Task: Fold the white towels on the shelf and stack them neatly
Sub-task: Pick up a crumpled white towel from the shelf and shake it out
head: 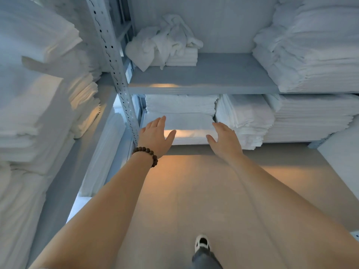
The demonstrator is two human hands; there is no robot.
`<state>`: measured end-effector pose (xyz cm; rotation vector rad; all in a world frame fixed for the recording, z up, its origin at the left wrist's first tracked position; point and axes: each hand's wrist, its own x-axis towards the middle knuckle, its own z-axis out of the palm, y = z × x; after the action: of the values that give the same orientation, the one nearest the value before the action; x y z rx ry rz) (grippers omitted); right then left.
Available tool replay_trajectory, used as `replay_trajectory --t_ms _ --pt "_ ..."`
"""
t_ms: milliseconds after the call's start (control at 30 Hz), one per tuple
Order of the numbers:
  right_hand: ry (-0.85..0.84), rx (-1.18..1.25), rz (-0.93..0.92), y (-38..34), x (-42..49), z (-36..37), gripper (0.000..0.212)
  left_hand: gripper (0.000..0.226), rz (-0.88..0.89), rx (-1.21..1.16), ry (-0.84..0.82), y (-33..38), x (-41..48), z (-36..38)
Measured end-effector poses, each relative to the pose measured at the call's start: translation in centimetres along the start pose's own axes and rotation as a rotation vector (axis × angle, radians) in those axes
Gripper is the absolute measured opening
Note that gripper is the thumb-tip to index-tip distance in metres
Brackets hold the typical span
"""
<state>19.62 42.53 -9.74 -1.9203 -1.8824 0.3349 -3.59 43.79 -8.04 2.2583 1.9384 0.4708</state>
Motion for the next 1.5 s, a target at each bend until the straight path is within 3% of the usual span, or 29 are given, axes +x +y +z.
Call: replay_trajectory --t_ms 300,633,1233,1500 --pt "-0.017 0.011 0.006 3.3 13.5 2.1 0.057 0.063 0.005 -0.010 0.000 0.3 13.6 3.5" --pt "-0.012 -0.015 -0.024 8.4 32.9 -0.5 0.056 0.063 -0.019 -0.028 0.027 4.5 32.8 5.4" --pt "-0.063 0.003 -0.036 11.4 51.3 1.9 0.056 0.066 -0.038 -0.040 0.007 4.2 51.6 10.3" --pt "-0.040 -0.009 -0.055 9.5 62.3 3.5 0.056 0.065 -0.051 -0.039 -0.001 1.8 62.0 10.9"
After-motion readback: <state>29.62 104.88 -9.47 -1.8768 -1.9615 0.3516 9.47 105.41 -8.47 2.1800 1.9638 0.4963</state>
